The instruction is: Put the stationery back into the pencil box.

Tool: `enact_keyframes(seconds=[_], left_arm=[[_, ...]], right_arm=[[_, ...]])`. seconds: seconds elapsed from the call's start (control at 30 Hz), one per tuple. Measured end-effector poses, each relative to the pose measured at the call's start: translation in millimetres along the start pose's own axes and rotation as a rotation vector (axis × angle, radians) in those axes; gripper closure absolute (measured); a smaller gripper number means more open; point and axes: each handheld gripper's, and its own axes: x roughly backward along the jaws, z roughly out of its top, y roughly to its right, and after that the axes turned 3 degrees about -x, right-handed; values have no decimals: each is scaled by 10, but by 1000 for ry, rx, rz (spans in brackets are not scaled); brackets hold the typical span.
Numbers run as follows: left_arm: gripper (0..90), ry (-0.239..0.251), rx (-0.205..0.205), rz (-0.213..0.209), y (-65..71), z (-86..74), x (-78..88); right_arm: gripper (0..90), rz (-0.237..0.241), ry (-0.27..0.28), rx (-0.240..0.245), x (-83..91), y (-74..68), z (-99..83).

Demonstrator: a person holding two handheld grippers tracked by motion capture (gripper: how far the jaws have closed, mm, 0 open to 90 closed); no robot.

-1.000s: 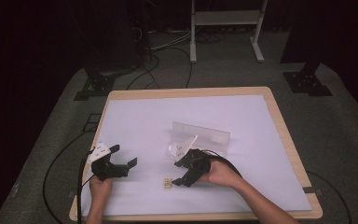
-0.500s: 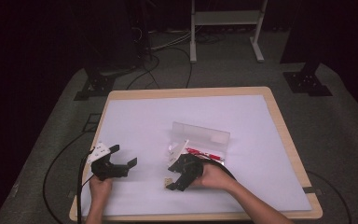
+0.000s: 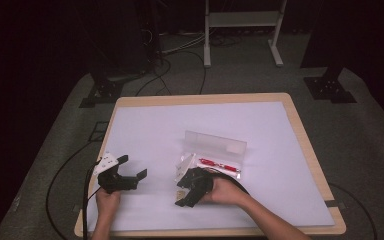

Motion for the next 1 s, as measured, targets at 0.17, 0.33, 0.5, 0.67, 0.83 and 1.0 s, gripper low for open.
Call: enact_keyframes(seconds=[0.17,0.33,0.5,0.67,0.83,1.0], left_arm=[[0,0,0,0,0,0,0],[0,-1,0,-1,-1,0,1],[0,1,0,-1,-3,-1,2],[0,2,2,-1,-4,0,3],[0,2,3,-1,-5,0,3],[0,1,2,-2,-5,0,3]], right_arm=[[358,1,-7,1,-45,14,-2],[404,-8,-18,9,-74,22,-4],[479,-10,-37,5,-113,35,-13],[555,-25,-42,22,-128,37,-14],[576,-24,-42,22,-118,41,-17],[580,-15,-46,24,-112,39,-19]])
